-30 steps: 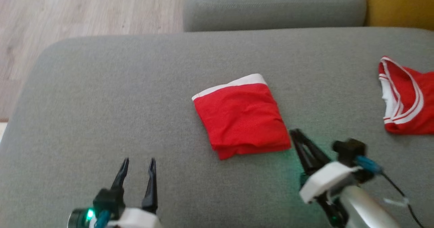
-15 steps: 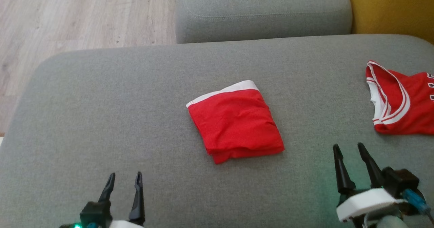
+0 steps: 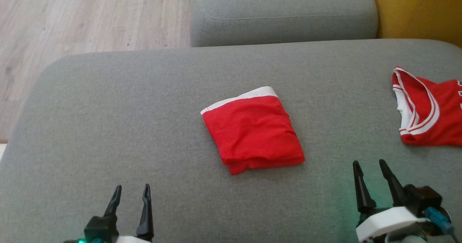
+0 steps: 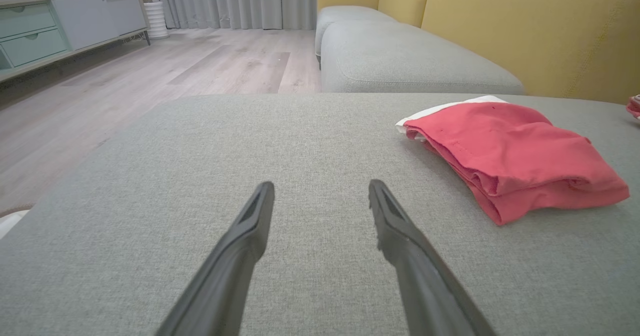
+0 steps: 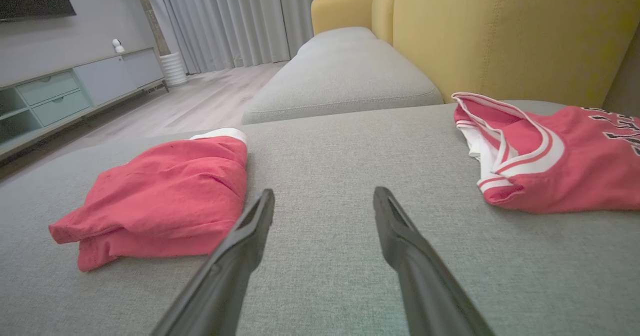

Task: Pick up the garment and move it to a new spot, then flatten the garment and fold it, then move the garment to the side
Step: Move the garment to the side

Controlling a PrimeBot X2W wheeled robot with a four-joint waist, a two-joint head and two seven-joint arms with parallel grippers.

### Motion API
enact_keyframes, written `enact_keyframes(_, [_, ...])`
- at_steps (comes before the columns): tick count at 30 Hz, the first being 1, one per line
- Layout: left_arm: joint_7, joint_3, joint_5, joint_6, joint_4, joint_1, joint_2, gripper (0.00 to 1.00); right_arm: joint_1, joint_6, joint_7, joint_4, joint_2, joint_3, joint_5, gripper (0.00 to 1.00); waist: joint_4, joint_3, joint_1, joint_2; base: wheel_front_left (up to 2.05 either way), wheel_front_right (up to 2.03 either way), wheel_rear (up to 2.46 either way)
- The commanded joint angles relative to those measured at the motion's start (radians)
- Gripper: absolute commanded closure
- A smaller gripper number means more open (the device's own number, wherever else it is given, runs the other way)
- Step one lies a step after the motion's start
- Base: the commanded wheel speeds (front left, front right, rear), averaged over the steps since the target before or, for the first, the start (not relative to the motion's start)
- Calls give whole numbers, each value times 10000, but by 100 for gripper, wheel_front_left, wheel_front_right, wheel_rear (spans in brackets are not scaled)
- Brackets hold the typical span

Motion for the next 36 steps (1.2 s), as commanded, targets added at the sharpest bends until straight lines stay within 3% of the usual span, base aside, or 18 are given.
enact_keyframes(1, [-59, 262, 59, 1, -372, -399, -33, 0, -484, -7, -116, -269, -200, 286, 9, 0, 57, 64, 1, -1, 0, 0, 0])
enact_keyframes(5, [-59, 163, 87, -20, -443, -547, -33, 0, -1146, -7, 363, -232, -286, 630, 756, 0, 217, 287, 1, -1, 0, 0, 0])
enact_keyframes(11, [-59, -132, 108, -70, -526, -1160, -34, 0, -3001, -7, 2701, 127, -533, 930, 2114, 0, 679, 1076, 1, -1, 0, 0, 0])
enact_keyframes(17, [-59, -563, 34, -61, -501, -1914, -34, 0, -4636, -7, 5093, 1236, -469, 1408, 3295, 0, 1227, 1790, 1, -1, 0, 0, 0])
enact_keyframes(27, [-59, -1315, -221, 217, -397, -2610, -34, 0, -6071, -7, 6246, 3092, -167, 1551, 4113, 0, 1762, 2346, 1, -1, 0, 0, 0])
enact_keyframes(28, [-59, -1319, -232, 257, -402, -2621, -34, 0, -6142, -7, 6239, 3124, -165, 1621, 4237, 78, 1733, 2372, 1, -1, 0, 0, 0])
enact_keyframes(29, [-59, -1304, -238, 297, -409, -2623, -34, 0, -6190, -7, 6170, 3124, -176, 1673, 4347, 100, 1675, 2392, 1, -1, 0, 0, 0])
enact_keyframes(36, [-59, -1012, -131, 372, -427, -2475, -34, 0, -6232, -7, 5755, 2605, -515, 2209, 4897, 100, 641, 2341, 1, -1, 0, 0, 0])
